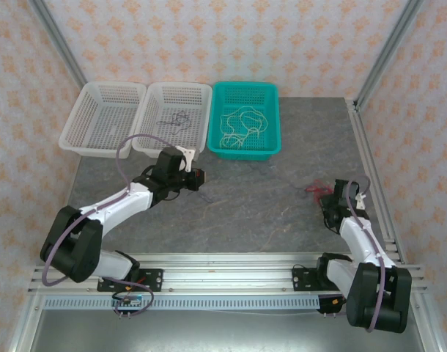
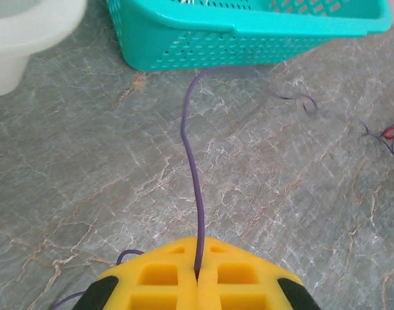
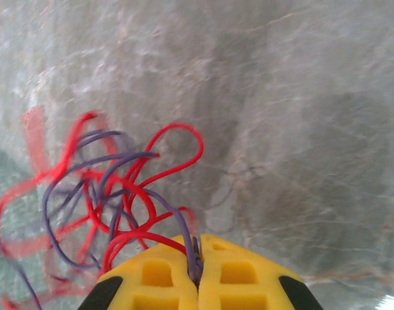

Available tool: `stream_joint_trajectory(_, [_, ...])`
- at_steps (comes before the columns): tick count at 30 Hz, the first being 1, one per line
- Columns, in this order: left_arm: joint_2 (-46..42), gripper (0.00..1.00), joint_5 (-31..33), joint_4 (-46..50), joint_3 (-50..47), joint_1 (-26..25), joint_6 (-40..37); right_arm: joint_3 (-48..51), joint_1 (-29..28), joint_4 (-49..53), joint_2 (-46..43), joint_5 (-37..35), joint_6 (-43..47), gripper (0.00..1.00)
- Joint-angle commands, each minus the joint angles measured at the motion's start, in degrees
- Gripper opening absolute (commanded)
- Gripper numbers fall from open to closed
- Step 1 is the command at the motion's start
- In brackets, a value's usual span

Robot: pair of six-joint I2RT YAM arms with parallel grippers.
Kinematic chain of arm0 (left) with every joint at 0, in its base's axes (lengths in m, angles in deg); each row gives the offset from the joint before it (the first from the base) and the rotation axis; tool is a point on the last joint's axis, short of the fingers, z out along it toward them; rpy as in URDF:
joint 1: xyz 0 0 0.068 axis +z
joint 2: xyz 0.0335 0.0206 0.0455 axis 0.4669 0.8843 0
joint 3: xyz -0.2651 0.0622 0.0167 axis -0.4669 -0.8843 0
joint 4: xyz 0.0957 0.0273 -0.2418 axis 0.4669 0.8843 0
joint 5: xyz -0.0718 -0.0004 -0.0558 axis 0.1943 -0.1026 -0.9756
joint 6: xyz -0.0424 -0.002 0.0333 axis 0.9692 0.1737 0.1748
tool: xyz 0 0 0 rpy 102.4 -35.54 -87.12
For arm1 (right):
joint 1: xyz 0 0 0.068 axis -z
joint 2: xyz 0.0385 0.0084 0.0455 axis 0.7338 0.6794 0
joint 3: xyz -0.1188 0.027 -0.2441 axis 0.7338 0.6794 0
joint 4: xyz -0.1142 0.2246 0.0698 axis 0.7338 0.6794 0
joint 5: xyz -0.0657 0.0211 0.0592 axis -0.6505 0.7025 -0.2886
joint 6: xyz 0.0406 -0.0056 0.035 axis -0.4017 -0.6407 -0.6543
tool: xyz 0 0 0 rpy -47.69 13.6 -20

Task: Untangle the cables

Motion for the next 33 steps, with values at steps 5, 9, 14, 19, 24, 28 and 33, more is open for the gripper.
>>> stream_joint_trajectory(5, [-8.6,0.0,-3.3,2.3,-1.2,3.1,1.3,-1.2,3.3,-3.8,-3.0,4.1,2.0,0.0])
stream_joint_trajectory(9, [-12.2,0.0,-10.8,0.9,1.3,2.8,1.3,1.4,3.2,-14.1,-1.7,18.0,4.2,0.0])
stream_joint_trajectory(14, [-16.6,0.0,-11.8,1.4,8.9,2.1,-0.7,1.7,1.6,-18.7,-0.5,25.7,6.1,0.0])
stream_joint_trajectory(19, [-14.9,0.0,-1.4,7.2,21.6,2.2,-3.4,0.3,-1.4,-18.7,-0.5,26.2,7.9,0.0])
stream_joint_trajectory(24, [-8.0,0.0,6.2,7.9,32.8,3.6,-8.3,-1.1,-3.4,-18.5,-0.4,28.4,9.5,0.0])
stream_joint_trajectory(28, [0.2,0.0,8.0,9.1,42.3,7.0,-10.5,-1.1,-3.7,-17.4,-1.1,29.5,10.3,0.0])
stream_joint_trajectory(33, [10.7,0.0,10.1,11.5,52.8,11.3,-12.3,0.1,-3.8,-16.0,-3.8,30.0,11.1,0.0])
